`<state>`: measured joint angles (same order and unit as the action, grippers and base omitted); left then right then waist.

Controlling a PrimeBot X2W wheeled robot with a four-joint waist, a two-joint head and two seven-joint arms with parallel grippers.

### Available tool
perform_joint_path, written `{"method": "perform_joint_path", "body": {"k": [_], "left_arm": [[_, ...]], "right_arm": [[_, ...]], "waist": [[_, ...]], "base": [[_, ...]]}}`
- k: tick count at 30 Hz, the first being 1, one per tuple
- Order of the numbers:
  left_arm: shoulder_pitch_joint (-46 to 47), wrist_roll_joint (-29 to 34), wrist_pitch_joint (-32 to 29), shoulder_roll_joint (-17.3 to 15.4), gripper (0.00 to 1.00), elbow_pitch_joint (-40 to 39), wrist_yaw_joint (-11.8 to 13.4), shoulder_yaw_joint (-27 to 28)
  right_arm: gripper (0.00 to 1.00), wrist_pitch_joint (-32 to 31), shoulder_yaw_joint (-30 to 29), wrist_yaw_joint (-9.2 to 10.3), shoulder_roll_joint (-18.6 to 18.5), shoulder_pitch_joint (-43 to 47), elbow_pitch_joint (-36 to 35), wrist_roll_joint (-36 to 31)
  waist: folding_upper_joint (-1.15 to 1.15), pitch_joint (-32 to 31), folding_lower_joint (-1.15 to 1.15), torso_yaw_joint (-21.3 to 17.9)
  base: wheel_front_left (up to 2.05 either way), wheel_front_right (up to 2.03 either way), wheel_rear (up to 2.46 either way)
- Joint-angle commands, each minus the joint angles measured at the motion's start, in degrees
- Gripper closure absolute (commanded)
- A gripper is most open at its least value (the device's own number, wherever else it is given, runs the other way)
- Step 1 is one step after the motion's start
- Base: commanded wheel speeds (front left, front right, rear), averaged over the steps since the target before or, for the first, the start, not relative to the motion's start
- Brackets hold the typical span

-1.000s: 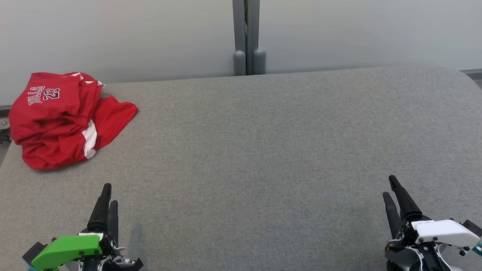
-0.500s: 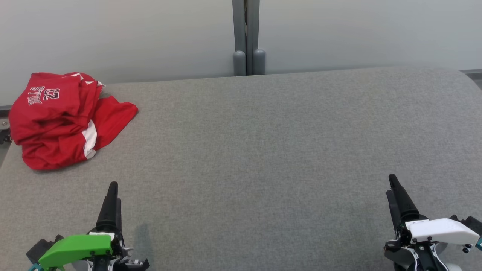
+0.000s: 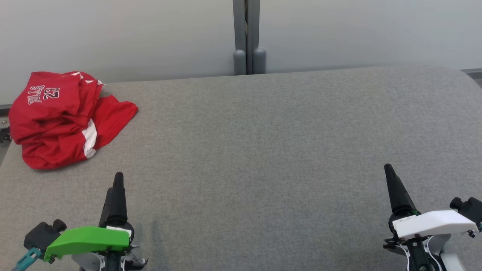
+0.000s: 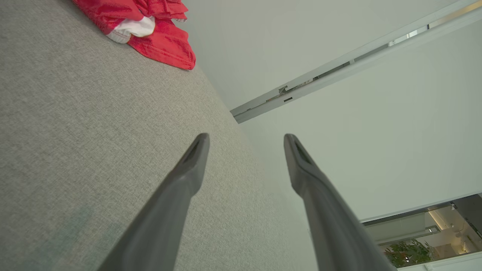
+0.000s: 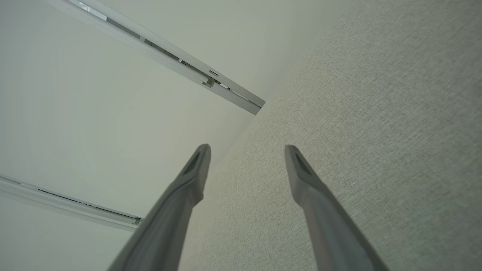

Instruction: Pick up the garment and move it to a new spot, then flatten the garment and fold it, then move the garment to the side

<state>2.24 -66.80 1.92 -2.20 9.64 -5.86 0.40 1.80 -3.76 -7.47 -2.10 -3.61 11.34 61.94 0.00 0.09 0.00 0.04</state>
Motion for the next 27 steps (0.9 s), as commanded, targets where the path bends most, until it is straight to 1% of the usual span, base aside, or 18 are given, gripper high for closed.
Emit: {"method": "perform_joint_path", "body": {"k": [1, 13, 17, 23, 27], "left_arm": [[0.8, 3.4, 0.6, -0.4, 0.00, -1.5, 0.3, -0.4], [-0.6, 17.3, 3.0, -0.5, 0.00, -3.0, 1.4, -2.2], [-1.1, 20.8, 3.7, -0.5, 0.00, -2.9, 1.5, -2.5], [-1.9, 25.0, 4.7, -0.5, 0.00, -2.2, 1.7, -2.8], [-2.3, 27.6, 5.4, -0.6, 0.00, -1.7, 1.4, -3.2]], "right_arm": [[0.00, 0.7, 0.3, -0.01, -0.4, -0.1, -1.6, -3.2], [0.00, 3.1, 1.9, -0.02, -0.5, 0.5, -4.4, -18.8], [0.00, 3.8, 2.2, -0.02, -0.5, 0.8, -4.6, -23.5], [0.00, 4.8, 2.5, -0.02, -0.6, 1.2, -4.3, -28.6], [0.00, 5.5, 2.6, -0.02, -0.6, 1.4, -4.2, -31.8]], "waist": [[0.00, 0.0, 0.00, 0.0], [0.00, 0.2, 0.00, 0.1], [0.00, 0.2, 0.00, 0.1], [0.00, 0.2, 0.00, 0.0], [0.00, 0.2, 0.00, 0.1]], "base": [[0.00, 0.00, 0.00], [0.00, 0.00, 0.00], [0.00, 0.00, 0.00], [0.00, 0.00, 0.00], [0.00, 0.00, 0.00]]}}
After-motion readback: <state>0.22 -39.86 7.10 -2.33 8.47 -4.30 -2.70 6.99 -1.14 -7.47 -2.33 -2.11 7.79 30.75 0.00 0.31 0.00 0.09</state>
